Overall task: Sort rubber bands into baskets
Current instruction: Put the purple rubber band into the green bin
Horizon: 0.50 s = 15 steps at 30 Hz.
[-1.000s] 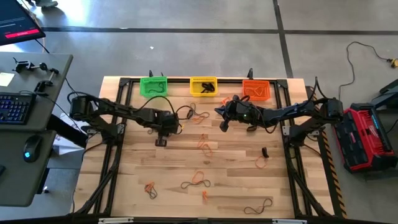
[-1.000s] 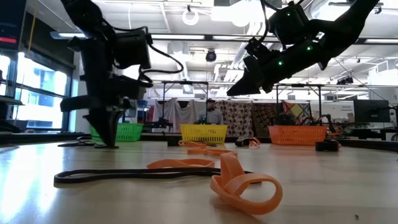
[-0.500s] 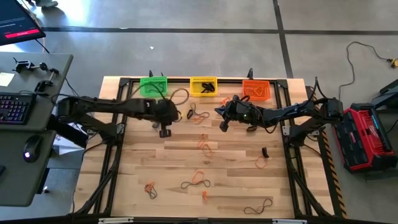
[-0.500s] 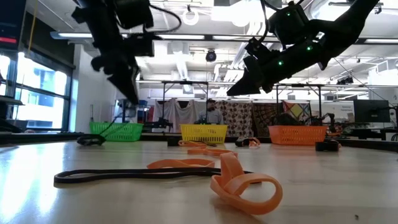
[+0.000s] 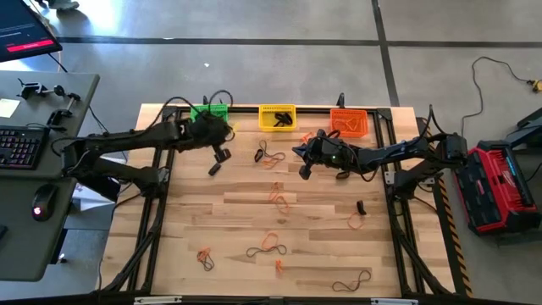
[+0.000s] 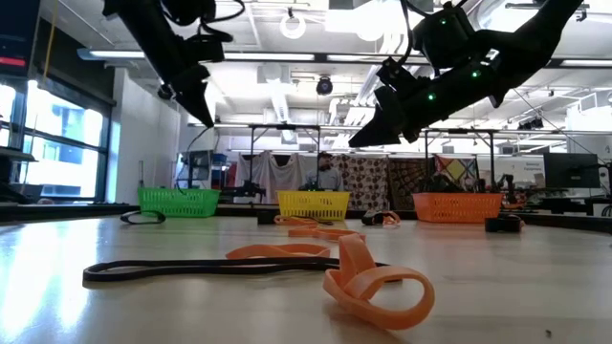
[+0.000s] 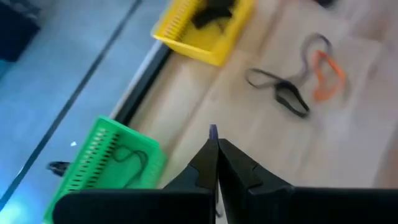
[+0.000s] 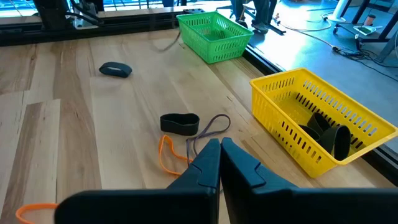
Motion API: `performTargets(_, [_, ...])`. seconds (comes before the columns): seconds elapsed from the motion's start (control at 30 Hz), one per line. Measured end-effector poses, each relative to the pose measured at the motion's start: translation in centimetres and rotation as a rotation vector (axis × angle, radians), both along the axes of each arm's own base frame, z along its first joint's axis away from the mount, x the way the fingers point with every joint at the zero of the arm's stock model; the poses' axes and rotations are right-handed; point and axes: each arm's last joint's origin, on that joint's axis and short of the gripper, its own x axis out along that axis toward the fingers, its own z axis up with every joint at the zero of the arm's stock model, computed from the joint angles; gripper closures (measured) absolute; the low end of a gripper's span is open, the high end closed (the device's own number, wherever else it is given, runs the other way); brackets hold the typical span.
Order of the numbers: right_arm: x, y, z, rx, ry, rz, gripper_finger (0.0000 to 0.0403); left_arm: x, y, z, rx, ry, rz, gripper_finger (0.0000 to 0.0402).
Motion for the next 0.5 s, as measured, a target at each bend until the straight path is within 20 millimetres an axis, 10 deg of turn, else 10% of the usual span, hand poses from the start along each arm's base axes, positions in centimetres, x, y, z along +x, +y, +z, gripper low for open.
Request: performTargets(0.5, [0.0,0.0,0.0,0.000,0.000,0.000,0.0402,-2.4,6.2,2.2,0.043,-0.075,0.205,0.0401])
